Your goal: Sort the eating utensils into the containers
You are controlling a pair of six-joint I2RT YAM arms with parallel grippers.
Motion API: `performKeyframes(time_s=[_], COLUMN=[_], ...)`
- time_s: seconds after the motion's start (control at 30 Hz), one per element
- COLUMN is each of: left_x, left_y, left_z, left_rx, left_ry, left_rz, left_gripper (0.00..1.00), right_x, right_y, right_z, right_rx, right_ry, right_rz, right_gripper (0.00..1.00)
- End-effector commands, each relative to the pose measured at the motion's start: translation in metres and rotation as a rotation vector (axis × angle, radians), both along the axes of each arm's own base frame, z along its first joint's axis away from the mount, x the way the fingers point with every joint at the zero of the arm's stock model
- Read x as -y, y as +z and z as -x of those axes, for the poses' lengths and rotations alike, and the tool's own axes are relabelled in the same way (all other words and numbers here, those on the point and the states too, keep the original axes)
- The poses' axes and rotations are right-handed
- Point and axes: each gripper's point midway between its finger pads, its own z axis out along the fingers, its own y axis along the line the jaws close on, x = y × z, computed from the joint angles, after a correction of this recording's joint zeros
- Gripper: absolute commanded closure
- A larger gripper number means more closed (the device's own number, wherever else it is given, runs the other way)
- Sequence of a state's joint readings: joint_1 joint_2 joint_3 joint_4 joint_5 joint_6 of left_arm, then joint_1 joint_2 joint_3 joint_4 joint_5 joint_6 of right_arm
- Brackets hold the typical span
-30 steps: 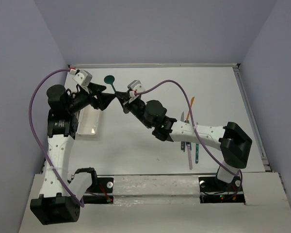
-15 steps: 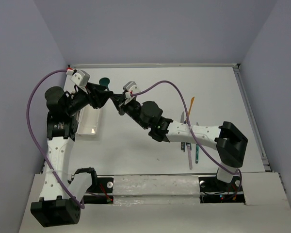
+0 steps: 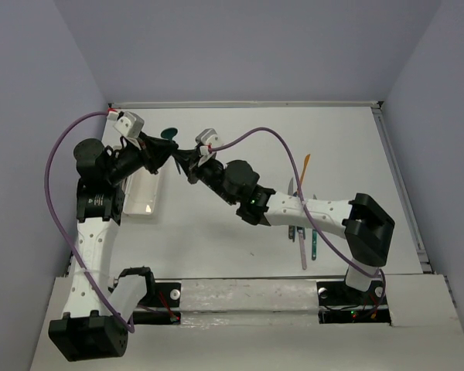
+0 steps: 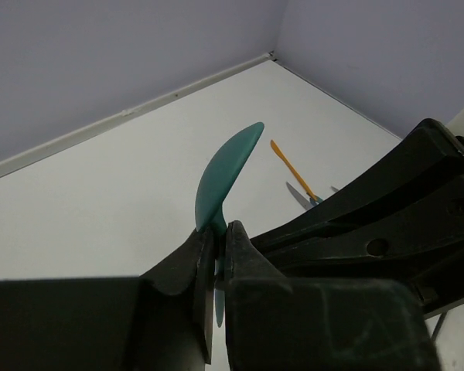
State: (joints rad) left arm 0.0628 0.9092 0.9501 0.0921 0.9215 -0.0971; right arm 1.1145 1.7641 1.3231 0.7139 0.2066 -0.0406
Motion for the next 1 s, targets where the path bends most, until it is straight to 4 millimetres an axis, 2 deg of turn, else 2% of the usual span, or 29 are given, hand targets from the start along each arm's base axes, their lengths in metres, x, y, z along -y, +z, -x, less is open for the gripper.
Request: performKeyframes(time_s=[0.0, 0.07, 0.1, 0.13, 0.17, 0.2, 0.3, 0.33, 0.37, 0.4, 0.43, 0.47, 0.5, 0.57, 0.7, 0.87, 0.9, 0.97], left_x=[0.003, -0.003, -0.007, -0.014, -0.023, -0.030, -0.063, -0.075, -0.102, -0.118, -0.134, -0.162, -0.176, -0.204, -0.223, -0.249, -0.251, -0.253], left_y=[0.011, 0.015, 0.010, 0.018, 0.007, 0.004, -0.014, -0.022, -0.029, -0.046, -0.055, -0.061, -0.081, -0.099, -0.149, -0.187, -0.201, -0.211], left_z=[0.004, -0.001, -0.004, -0.010, -0.016, -0.021, -0.041, -0.048, -0.054, -0.064, -0.069, -0.075, -0.082, -0.086, -0.091, -0.097, -0.097, -0.096], left_rx=[0.057, 0.069, 0.062, 0.079, 0.070, 0.064, 0.012, 0.012, -0.017, -0.068, -0.097, -0.113, -0.172, -0.218, -0.355, -0.467, -0.504, -0.531], left_ry=[-0.019, 0.029, 0.049, 0.103, 0.132, 0.160, 0.272, 0.295, 0.360, 0.386, 0.416, 0.493, 0.518, 0.582, 0.565, 0.576, 0.566, 0.552], left_rz=[-0.004, -0.016, -0.046, -0.065, -0.132, -0.165, -0.254, -0.298, -0.317, -0.328, -0.343, -0.388, -0.410, -0.463, -0.515, -0.538, -0.541, -0.545], left_gripper=[1.00, 1.00, 1.00, 1.00, 1.00, 1.00, 1.00, 1.00, 1.00, 1.00, 1.00, 1.00, 1.00, 1.00, 1.00, 1.00, 1.00, 1.00], right_x=[-0.008, -0.009, -0.009, -0.007, -0.005, -0.001, 0.014, 0.025, 0.032, 0.041, 0.047, 0.061, 0.067, 0.079, 0.091, 0.094, 0.094, 0.094], right_y=[0.041, 0.037, 0.031, 0.028, 0.028, 0.020, 0.003, 0.006, 0.003, -0.010, -0.011, -0.005, -0.015, -0.014, -0.029, -0.047, -0.048, -0.054], right_z=[0.017, 0.015, 0.013, 0.009, 0.008, 0.004, 0.000, -0.001, -0.001, -0.004, -0.003, -0.007, -0.005, -0.007, -0.011, -0.014, -0.015, -0.016], right_rx=[0.039, 0.028, 0.014, 0.005, 0.003, -0.016, -0.042, -0.047, -0.054, -0.068, -0.075, -0.078, -0.091, -0.099, -0.121, -0.155, -0.159, -0.165], right_ry=[0.068, 0.054, 0.044, 0.024, 0.010, -0.022, -0.077, -0.110, -0.124, -0.143, -0.152, -0.182, -0.186, -0.211, -0.253, -0.263, -0.265, -0.271], right_rz=[-0.100, -0.081, -0.054, -0.040, -0.026, 0.003, 0.053, 0.052, 0.057, 0.081, 0.082, 0.069, 0.083, 0.082, 0.120, 0.153, 0.153, 0.163], right_gripper=[1.00, 1.00, 1.00, 0.81, 0.67, 0.45, 0.32, 0.31, 0.30, 0.30, 0.30, 0.29, 0.29, 0.29, 0.30, 0.30, 0.30, 0.30])
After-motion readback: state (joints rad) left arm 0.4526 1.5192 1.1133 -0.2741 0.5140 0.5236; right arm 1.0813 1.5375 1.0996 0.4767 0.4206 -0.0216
